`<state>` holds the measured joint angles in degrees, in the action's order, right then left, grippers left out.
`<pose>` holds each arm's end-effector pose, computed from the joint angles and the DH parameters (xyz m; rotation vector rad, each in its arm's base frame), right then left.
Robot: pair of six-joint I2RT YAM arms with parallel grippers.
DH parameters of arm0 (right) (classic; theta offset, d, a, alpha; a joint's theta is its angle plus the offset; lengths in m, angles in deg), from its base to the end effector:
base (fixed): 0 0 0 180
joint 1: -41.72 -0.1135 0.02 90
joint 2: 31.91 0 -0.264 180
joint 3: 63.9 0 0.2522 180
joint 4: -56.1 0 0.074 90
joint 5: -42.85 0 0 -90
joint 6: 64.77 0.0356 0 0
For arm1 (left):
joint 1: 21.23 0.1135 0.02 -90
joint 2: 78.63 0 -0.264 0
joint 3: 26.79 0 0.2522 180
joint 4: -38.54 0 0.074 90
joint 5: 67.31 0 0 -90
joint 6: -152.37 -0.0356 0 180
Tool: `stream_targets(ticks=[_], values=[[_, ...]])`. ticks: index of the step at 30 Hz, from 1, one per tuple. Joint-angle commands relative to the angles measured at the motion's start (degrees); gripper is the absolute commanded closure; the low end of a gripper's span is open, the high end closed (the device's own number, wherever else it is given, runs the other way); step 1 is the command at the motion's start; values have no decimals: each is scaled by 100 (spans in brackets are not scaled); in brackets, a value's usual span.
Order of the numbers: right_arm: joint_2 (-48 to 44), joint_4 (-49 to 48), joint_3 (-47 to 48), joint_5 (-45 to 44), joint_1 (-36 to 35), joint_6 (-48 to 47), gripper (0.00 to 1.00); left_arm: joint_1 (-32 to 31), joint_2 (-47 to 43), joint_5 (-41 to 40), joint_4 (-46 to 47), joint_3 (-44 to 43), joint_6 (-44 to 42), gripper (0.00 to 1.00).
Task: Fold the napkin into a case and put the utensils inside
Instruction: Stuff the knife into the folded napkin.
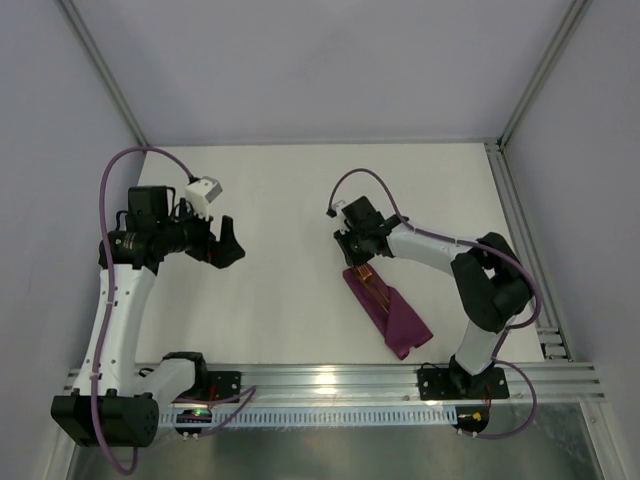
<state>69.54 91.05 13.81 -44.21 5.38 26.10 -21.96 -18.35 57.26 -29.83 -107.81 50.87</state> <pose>0.2891 0.2149 0.1771 -0.8172 2.4934 0.2984 0.1943 -0.0227 0.3558 0.5174 2.2424 -0.6247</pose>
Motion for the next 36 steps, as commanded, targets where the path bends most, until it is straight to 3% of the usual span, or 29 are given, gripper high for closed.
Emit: stream_targets(ticks=[1, 10, 16, 32, 36], values=[[-581, 52, 39, -205, -136, 81, 74, 3, -7, 103, 109, 12, -97, 1], [-1505, 1431, -520, -532, -295, 695, 73, 12, -24, 59, 108, 29, -106, 1], [-2023, 1063, -1559, -540, -436, 1249, 73, 12, -33, 76, 117, 47, -132, 1], [-1444, 606, -1490, -672, -462, 933, 73, 12, -24, 112, 100, 47, -141, 1], [-1505, 623, -1630, -637, -462, 1030, 82, 12, -15, 112, 100, 47, -141, 1]])
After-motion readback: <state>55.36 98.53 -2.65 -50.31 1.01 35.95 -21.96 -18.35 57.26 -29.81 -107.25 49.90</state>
